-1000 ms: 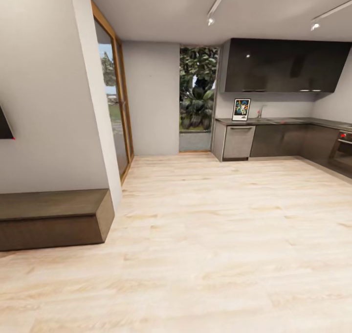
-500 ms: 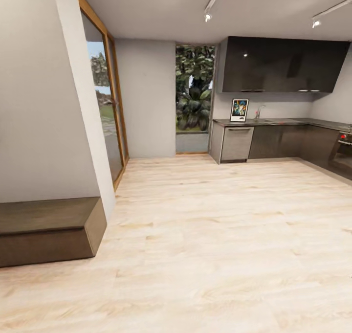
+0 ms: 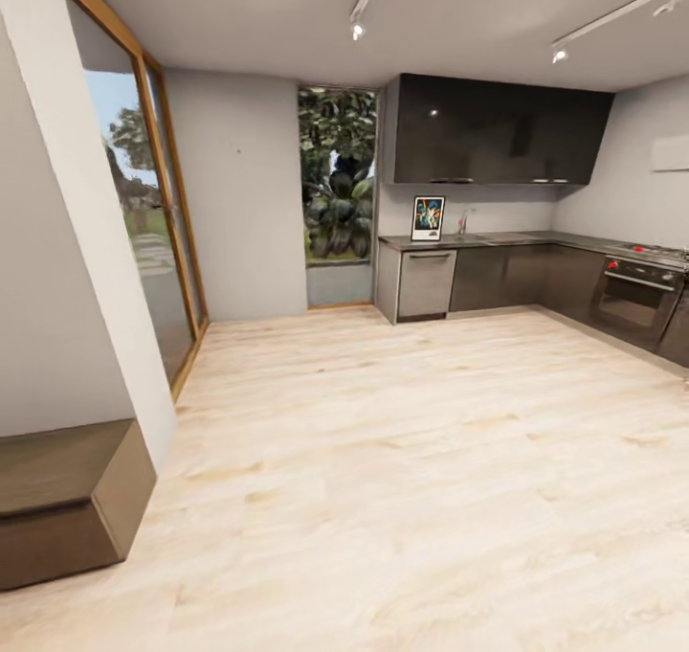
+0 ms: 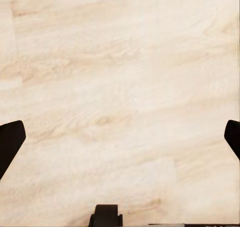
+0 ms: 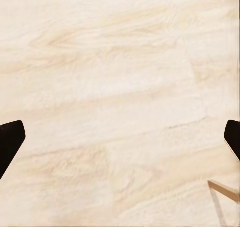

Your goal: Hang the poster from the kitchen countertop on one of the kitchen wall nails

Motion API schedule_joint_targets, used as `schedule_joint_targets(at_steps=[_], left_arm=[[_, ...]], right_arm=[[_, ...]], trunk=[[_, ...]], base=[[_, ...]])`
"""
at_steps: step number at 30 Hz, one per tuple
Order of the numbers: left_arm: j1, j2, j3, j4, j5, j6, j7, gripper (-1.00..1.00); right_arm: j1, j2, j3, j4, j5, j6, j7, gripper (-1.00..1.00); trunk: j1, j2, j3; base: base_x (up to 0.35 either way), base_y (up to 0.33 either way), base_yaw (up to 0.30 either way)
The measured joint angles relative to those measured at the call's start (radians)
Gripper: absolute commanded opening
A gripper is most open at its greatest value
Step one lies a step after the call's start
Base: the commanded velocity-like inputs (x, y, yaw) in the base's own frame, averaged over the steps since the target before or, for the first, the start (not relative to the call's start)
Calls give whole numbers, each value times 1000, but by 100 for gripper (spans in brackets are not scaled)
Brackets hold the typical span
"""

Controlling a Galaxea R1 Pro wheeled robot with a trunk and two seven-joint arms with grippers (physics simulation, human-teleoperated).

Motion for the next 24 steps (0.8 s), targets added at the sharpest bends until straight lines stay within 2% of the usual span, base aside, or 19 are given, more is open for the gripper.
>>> schedule_joint_targets(at_steps=[7, 24], left_arm=[[0, 0, 0, 0, 0, 0, 0, 100], [0, 0, 0, 0, 0, 0, 0, 100]], right_arm=[[0, 0, 0, 0, 0, 0, 0, 100], [0, 0, 1, 0, 0, 0, 0, 100]], trunk=[[0, 0, 3], [0, 0, 3]], base=[[324, -110, -145], [320, -123, -5]])
